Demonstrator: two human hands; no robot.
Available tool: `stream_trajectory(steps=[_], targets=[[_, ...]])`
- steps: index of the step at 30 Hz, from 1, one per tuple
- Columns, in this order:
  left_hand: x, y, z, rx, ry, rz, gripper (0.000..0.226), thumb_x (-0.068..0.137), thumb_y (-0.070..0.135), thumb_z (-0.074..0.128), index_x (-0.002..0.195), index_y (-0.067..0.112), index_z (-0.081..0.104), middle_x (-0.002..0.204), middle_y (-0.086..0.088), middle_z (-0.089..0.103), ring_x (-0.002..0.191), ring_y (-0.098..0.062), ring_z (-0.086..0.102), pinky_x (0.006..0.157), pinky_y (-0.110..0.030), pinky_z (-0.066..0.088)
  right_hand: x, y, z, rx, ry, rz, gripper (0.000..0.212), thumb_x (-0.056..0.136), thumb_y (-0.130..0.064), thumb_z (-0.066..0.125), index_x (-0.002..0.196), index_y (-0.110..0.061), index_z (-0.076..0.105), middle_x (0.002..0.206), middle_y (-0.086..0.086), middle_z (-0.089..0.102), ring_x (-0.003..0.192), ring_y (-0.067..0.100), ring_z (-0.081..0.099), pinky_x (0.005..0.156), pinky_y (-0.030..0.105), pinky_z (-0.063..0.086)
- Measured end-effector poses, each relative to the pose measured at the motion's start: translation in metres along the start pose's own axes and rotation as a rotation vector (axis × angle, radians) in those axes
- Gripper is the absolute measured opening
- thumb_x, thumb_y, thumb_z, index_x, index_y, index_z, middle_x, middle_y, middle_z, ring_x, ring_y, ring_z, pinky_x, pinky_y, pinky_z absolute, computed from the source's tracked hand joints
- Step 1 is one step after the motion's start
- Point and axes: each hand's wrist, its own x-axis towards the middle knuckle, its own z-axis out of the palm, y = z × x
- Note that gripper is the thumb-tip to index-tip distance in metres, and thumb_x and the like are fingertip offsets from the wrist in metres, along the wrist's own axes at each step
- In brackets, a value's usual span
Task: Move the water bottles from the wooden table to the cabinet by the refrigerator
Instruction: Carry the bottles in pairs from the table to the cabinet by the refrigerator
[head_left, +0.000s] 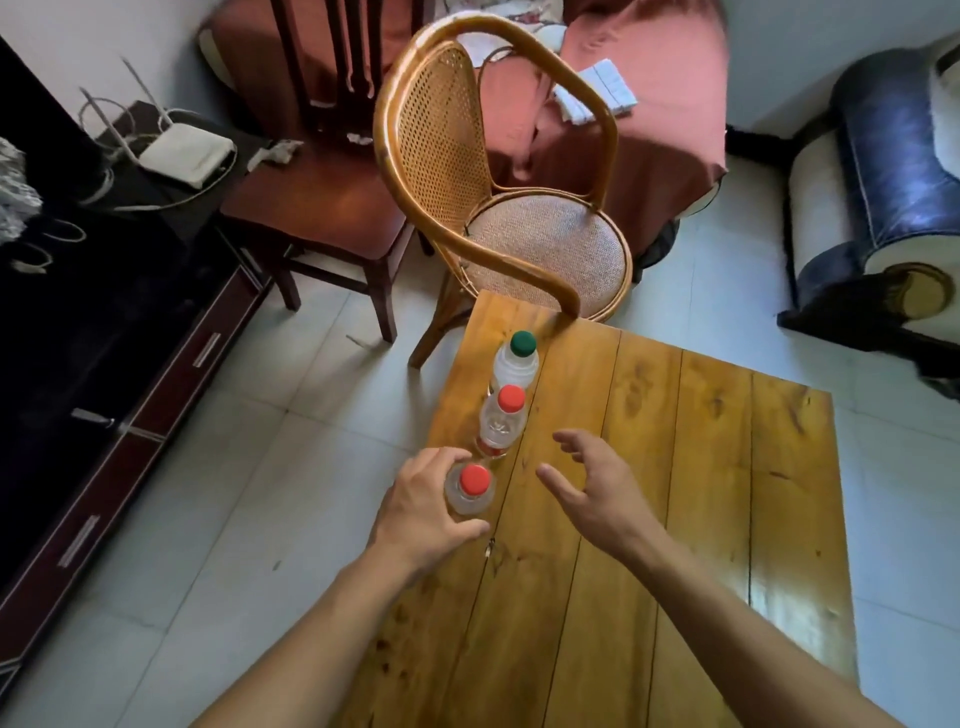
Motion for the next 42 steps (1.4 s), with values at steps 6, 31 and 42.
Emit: stream_trajectory(steps=[6,31,42], targets=[[0.015,-0.014,0.025,-0.014,0.048,-0.004,0.066,0.063,0.035,0.089,0.119,0.031,0.054,0.111,0.01,0.06,0.102,-0.012,0.058,0.087,-0.029,0.054,0.02,0.005,0.015,0.084,0.001,0.01,0.056,0.086,-0.043,0.068,0.135,-0.025,0.048,0.132,-0.003,0.056,0.117,0.008,0.051,0.1,0.036,0.049],[0.012,-0.027,0.036,-0.105,0.118,0.029,0.065,0.064,0.029,0.088,0.121,0.031,0.057,0.112,0.009,0.061,0.1,-0.012,0.058,0.085,-0.035,0.055,0.081,0.01,0.063,0.292,0.198,-0.102,0.058,0.061,-0.027,0.089,0.11,-0.028,0.059,0.103,-0.012,0.065,0.094,0.0,0.059,0.081,0.017,0.048],[0.012,-0.028,0.037,-0.093,0.109,0.031,0.067,0.064,0.029,0.089,0.122,0.032,0.056,0.111,0.01,0.058,0.099,-0.008,0.056,0.084,-0.029,0.055,0.026,0.041,0.044,0.226,0.204,-0.034,0.052,0.061,-0.035,0.088,0.104,-0.03,0.061,0.095,-0.016,0.065,0.09,-0.001,0.06,0.078,0.023,0.051]])
